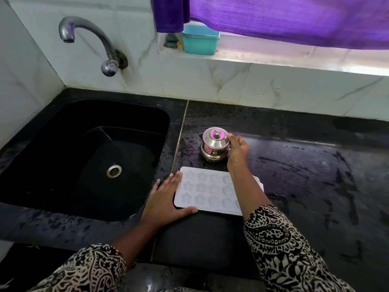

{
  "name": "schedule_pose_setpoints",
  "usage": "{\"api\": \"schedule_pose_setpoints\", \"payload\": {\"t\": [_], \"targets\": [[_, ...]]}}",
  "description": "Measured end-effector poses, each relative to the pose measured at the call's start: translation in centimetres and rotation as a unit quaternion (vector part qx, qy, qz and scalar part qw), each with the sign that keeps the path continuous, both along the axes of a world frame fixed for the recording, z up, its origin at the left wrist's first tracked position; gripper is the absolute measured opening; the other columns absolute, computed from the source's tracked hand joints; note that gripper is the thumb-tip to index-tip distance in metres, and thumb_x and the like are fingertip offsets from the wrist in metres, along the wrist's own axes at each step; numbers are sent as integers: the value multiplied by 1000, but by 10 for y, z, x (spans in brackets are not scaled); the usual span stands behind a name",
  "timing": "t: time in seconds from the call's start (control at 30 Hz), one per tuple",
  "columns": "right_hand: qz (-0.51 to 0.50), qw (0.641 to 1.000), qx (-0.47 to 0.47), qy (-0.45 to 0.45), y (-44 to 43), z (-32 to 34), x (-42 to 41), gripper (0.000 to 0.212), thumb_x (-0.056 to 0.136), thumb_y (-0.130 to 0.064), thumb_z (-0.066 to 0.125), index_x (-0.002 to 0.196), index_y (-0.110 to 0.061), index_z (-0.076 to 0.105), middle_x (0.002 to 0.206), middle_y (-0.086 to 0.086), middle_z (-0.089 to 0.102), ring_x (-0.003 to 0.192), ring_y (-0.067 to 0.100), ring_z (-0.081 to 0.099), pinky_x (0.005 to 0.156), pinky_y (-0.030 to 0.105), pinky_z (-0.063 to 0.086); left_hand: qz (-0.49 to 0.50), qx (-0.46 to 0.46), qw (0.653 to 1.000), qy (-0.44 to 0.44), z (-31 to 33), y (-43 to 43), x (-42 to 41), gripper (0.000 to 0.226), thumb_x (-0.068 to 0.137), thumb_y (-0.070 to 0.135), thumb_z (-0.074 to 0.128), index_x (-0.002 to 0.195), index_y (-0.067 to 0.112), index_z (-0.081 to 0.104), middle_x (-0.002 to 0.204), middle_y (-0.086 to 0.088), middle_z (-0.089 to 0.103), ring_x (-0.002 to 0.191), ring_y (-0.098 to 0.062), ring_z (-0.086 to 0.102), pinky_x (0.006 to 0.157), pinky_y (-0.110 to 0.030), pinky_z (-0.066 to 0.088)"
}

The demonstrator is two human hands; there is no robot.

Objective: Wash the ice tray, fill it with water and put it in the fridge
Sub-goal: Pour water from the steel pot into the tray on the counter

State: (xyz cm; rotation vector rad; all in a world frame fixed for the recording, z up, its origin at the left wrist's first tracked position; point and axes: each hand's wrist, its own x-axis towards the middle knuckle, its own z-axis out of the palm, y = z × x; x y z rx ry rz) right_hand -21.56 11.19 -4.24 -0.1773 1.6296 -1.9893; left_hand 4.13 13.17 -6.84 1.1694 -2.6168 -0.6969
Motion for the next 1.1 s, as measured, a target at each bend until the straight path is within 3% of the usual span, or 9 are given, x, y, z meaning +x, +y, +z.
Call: {"api": "schedule_pose_setpoints", "payload": {"t": [0.2,0.57,0.7,1.0,1.1], "targets": [[20,998,38,49,3,-1,-3,25,87,-17,64,64,-14,55,61,-1,50,52,1,40,48,11,38,-6,-3,1000,-5,0,0,0,118,61,93,38,156,27,12,161,14,14,144,3,4,119,-31,-1],[-1,996,63,55,1,6,-4,28,86,-18,67,63,-18,51,62,-3,52,61,7,45,52,13,42,-12,-8,1000,-12,-5,-2,1,119,61,95,34,156,28,9,161,16,12,147,-1,5,121,-35,1],[-2,994,80,69,11,21,-6,22,81,-17,72,80,-19,51,79,-3,55,69,8,51,59,17,42,-8,-5,1000,1,-4,-1,1,119,60,94,37,155,28,12,161,14,17,148,-3,9,121,-35,3],[-15,979,137,147,100,41,12,21,87,-11,64,76,-20,49,74,-4,50,67,8,46,61,20,39,-3,22,1000,18,2,1,3,120,58,94,38,155,26,16,161,11,20,147,-6,17,121,-37,5],[-15,969,164,183,147,33,28,19,87,-12,65,77,-21,51,73,-5,51,66,7,47,60,22,38,17,68,995,68,4,0,5,105,70,79,58,153,24,24,157,8,29,144,-11,28,121,-37,7]]}}
